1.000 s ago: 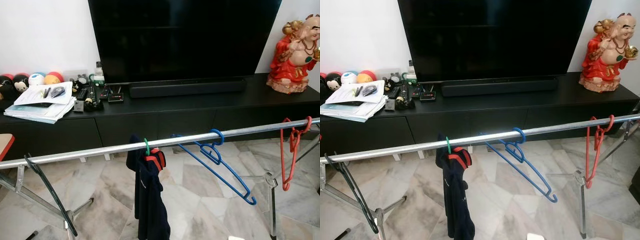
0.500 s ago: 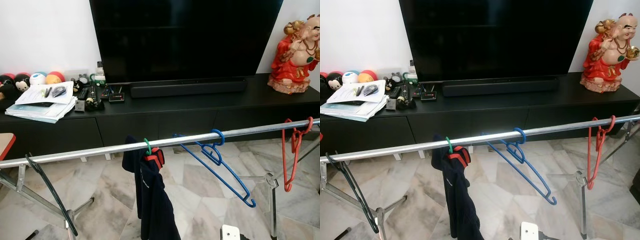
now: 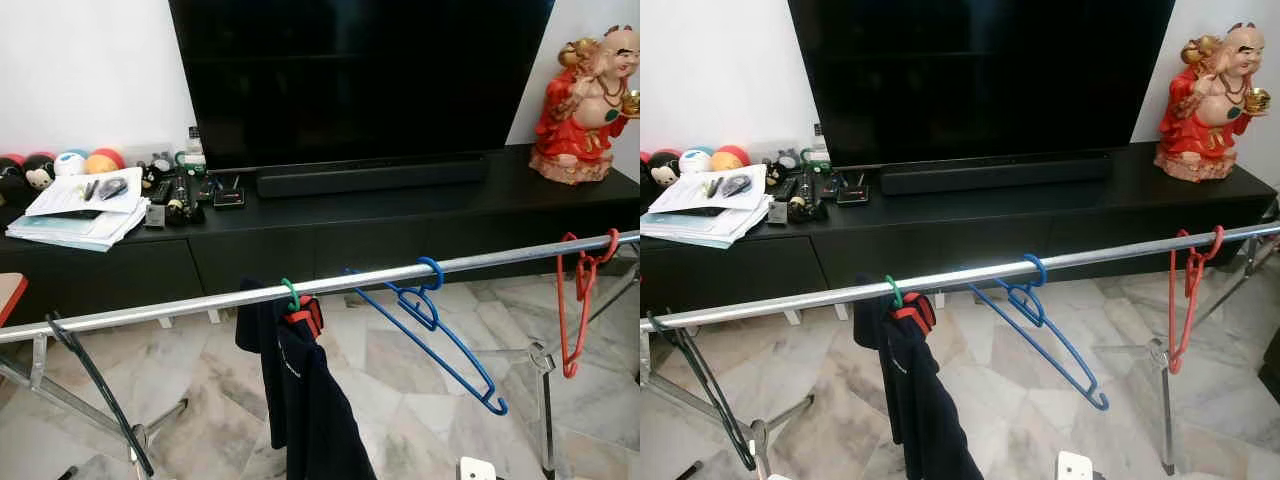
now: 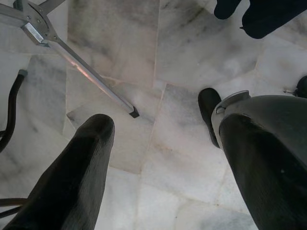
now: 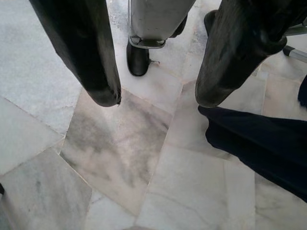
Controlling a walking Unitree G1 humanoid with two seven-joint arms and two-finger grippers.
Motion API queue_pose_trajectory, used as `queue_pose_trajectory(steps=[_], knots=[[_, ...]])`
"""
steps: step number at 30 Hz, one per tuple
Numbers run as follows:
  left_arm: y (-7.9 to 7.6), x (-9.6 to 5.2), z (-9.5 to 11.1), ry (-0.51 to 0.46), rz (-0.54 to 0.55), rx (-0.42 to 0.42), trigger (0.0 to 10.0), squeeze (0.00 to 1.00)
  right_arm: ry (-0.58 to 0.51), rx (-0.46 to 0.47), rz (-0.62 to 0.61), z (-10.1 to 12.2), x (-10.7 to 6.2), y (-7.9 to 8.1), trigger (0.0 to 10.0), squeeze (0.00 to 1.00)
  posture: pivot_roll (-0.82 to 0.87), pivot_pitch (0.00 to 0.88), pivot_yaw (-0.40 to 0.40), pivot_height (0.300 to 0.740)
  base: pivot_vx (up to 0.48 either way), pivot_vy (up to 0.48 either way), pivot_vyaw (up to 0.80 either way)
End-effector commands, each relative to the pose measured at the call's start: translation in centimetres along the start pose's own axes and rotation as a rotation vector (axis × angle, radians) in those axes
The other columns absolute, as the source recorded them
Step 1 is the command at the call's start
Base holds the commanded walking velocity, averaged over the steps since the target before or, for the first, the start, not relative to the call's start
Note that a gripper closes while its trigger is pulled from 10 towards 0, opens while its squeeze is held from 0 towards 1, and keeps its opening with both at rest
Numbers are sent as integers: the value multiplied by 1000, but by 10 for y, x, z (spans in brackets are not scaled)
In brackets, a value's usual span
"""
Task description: Hang hanger
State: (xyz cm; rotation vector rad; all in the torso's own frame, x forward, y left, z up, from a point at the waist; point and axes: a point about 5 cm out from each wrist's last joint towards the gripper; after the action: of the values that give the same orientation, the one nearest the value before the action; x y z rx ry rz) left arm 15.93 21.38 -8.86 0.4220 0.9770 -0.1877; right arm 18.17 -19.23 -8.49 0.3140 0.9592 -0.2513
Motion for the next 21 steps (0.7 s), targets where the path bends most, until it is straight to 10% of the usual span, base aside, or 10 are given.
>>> queue_pose_trajectory(steps=[1, 21], knots=[[0, 0, -2, 3, -1, -9, 10000, 0, 24, 3, -10, -9, -2, -5, 10000, 0, 101, 2, 38, 740, 0, 0, 0], [-5, -2, -7, 14, -12, -11, 10000, 0, 42, -11, -10, -33, -8, -15, 10000, 0, 101, 10, 35, 740, 0, 0, 0]])
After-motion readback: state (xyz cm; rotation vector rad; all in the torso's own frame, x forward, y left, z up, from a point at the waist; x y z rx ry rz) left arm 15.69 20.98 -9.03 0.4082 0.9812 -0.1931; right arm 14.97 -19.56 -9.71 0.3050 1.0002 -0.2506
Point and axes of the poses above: a point about 5 cm out from each wrist's last joint towards the gripper, its own x axis pointing out of the wrist towards the gripper, its own z axis along the axis of the wrist's last joint, y = z × x, and after that the axes turned 11 degrees about x, right-handed
